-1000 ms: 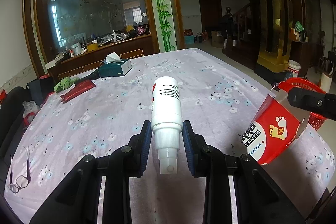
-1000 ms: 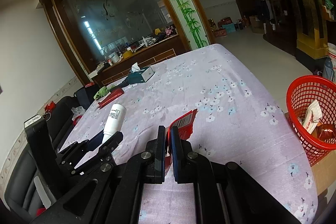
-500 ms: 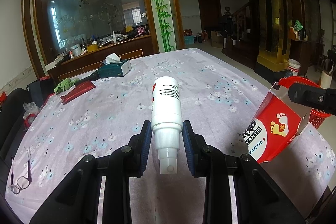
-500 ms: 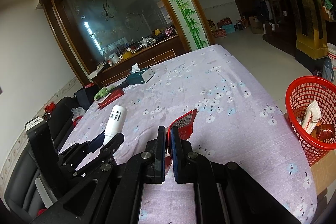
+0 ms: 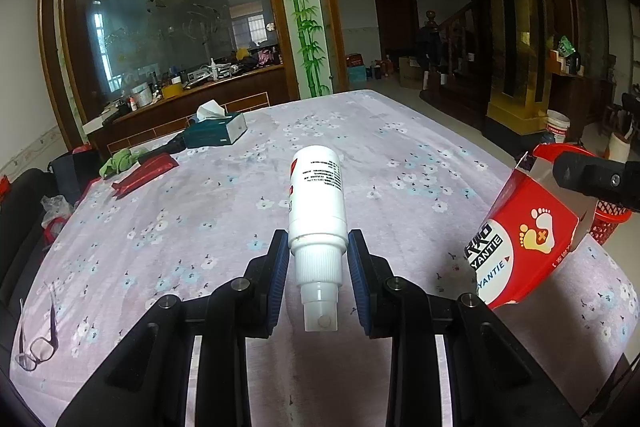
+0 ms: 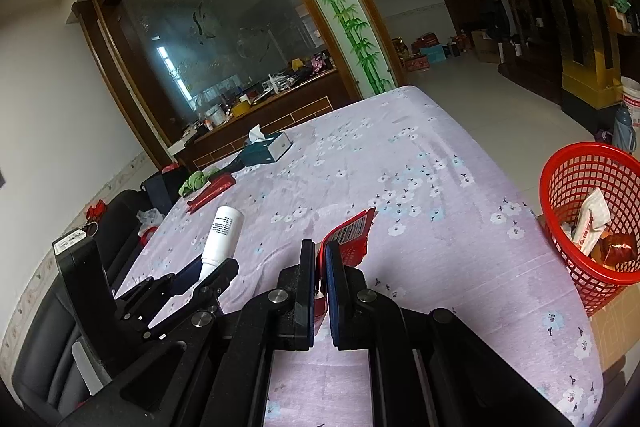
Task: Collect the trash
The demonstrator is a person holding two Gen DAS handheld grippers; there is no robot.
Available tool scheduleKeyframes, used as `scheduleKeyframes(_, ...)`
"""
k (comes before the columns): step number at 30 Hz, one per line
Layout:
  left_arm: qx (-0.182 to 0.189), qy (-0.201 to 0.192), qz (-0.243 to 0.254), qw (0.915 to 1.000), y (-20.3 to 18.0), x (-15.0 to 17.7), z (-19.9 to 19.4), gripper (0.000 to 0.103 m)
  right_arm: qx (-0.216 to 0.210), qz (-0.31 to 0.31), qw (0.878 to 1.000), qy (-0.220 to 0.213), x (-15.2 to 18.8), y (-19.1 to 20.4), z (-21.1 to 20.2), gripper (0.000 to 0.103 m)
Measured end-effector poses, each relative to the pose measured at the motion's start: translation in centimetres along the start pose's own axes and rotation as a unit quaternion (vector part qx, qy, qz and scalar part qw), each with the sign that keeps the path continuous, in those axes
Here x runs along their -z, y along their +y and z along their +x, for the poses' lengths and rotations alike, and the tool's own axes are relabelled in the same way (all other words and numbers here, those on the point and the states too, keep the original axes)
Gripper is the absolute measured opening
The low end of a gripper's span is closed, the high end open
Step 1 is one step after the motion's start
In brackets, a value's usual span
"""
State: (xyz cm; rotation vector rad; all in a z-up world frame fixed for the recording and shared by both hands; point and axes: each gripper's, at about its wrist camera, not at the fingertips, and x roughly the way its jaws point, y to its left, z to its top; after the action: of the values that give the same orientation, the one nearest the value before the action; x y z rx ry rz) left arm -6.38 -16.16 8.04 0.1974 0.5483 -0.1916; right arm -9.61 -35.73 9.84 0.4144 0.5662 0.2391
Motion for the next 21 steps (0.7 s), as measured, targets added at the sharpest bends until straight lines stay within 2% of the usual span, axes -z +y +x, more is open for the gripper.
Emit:
scheduleKeyframes(3,0.02,0.005,-0.001,0.9998,-0.1,-0.4,0.1,0.028,0.002,0.008,1.0,-0.007,-0.3,-0.6,-0.5,0.006)
scheduleKeyframes(9,0.087,0.018,0.0,0.996,-1.7,-1.7,-0.1,0.028,0.018,0.03,0.999,-0.042,-1.5,-3.1,-3.1,0.006)
scheduleKeyframes(16,0.194,0.047,0.004,0.9799,-5.6,-4.2,0.0,0.028,0.067,0.058,0.992,-0.088,-3.3,-7.9,-7.4,0.006)
scheduleKeyframes(21,0.251,0.051,0.021,0.9664,-9.5,-6.0,0.2,0.028,0.103,0.081,0.984,-0.119,-4.7,-11.7,-10.4,0.006)
